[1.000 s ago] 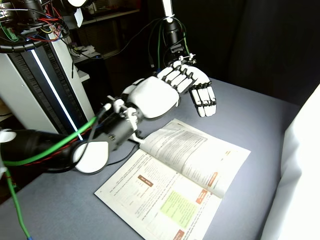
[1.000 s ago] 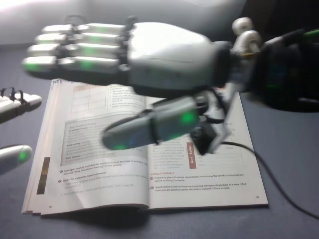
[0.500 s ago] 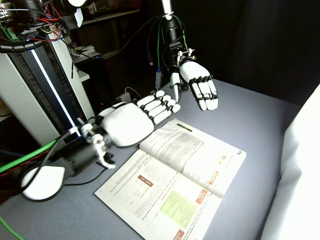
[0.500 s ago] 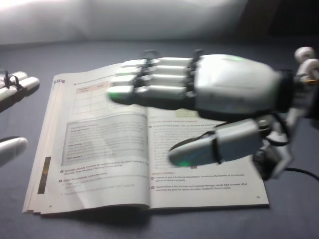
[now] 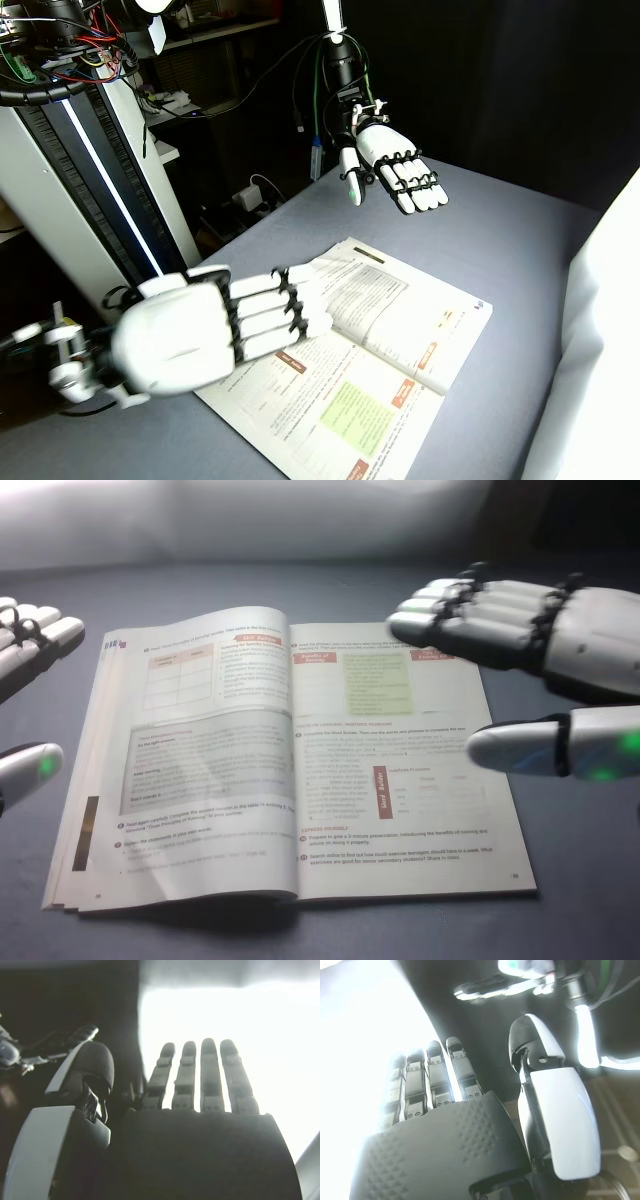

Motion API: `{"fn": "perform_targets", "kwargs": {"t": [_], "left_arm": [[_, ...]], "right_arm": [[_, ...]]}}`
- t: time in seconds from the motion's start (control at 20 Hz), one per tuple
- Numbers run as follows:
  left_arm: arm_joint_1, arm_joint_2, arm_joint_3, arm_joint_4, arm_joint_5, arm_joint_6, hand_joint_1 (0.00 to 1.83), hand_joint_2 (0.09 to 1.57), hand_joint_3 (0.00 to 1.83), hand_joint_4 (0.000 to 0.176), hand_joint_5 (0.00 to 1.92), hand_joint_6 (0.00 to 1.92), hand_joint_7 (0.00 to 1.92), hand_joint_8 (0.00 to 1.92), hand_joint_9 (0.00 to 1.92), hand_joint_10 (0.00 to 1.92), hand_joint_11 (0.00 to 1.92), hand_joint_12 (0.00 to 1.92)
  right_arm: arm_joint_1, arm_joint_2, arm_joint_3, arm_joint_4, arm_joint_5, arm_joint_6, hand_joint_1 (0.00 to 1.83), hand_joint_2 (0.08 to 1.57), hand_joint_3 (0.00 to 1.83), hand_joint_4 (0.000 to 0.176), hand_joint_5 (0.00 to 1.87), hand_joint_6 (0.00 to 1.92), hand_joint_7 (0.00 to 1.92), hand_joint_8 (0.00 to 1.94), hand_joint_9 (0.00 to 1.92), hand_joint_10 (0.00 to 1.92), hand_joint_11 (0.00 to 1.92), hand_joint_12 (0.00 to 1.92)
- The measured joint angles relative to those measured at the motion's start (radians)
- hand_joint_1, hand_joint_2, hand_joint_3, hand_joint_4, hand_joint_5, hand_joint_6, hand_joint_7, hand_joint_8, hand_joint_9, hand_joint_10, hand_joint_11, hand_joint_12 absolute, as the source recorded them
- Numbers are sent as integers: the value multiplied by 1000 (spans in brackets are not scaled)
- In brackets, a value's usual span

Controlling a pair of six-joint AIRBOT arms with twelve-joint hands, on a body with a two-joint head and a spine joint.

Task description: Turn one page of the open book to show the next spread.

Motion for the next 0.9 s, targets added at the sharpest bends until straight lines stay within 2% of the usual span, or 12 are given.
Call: {"fn": "perform_targets", "kwargs": {"t": [0.1, 0.2, 0.4, 0.45, 0.5, 0.55, 0.65, 0.7, 0.75, 0.8, 0.9], "left_arm": [[-34, -22, 13, 19, 0, -9, 39, 1488, 0, 0, 0, 0, 0, 0, 0, 0, 0, 0], [-74, -37, 27, 52, 18, -17, 1, 1465, 0, 0, 0, 0, 0, 0, 0, 0, 0, 0], [-132, -77, 58, 101, 56, -42, 64, 1484, 1, 5, 0, 0, 0, 0, 0, 0, 0, 0], [-133, -86, 60, 120, 72, -58, 72, 1489, 3, 0, 0, 0, 0, 0, 0, 0, 0, 0], [-133, -89, 60, 129, 78, -60, 71, 1486, 1, 4, 0, 0, 0, 0, 0, 0, 0, 0], [-133, -93, 62, 137, 87, -64, 114, 1482, 0, 19, 0, 0, 0, 0, 0, 0, 0, 0], [-136, -96, 69, 146, 107, -68, 101, 1479, 0, 34, 0, 0, 0, 0, 0, 0, 0, 0], [-142, -96, 71, 142, 115, -68, 97, 1479, 0, 6, 0, 0, 0, 0, 0, 0, 0, 0], [-145, -96, 71, 139, 114, -68, 81, 1484, 1, 0, 0, 0, 0, 0, 0, 0, 0, 0], [-151, -101, 77, 140, 107, -69, 30, 1485, 2, 0, 0, 0, 0, 0, 0, 0, 0, 0], [-163, -121, 83, 134, 93, -72, 50, 1478, 0, 0, 0, 0, 0, 0, 0, 0, 0, 0]], "right_arm": [[-51, 30, -21, 90, 25, -43, 0, 1279, 0, 0, 0, 0, 0, 0, 0, 0, 0, 0], [-102, 45, -38, 158, 68, -66, 0, 1316, 17, 0, 0, 0, 0, 0, 0, 0, 0, 0], [-172, 61, -52, 241, 119, -94, 0, 1312, 13, 0, 0, 0, 0, 0, 0, 0, 0, 0], [-180, 62, -53, 259, 130, -95, 0, 1316, 15, 0, 0, 0, 0, 0, 0, 0, 0, 0], [-181, 63, -54, 259, 134, -95, 0, 1316, 15, 0, 0, 0, 0, 0, 0, 0, 0, 0], [-190, 63, -57, 261, 139, -95, 0, 1308, 11, 0, 0, 0, 0, 0, 0, 0, 0, 0], [-210, 62, -66, 262, 145, -95, 0, 1308, 10, 0, 0, 0, 0, 0, 0, 0, 0, 0], [-224, 62, -66, 270, 155, -96, 0, 1319, 15, 0, 0, 0, 0, 0, 0, 0, 0, 0], [-239, 63, -68, 291, 170, -97, 0, 1327, 19, 0, 0, 0, 0, 0, 0, 0, 0, 0], [-247, 65, -71, 314, 183, -98, 0, 1327, 18, 0, 0, 0, 0, 0, 0, 0, 0, 0], [-255, 72, -72, 339, 224, -102, 0, 1330, 19, 0, 0, 0, 0, 0, 0, 0, 0, 0]]}}
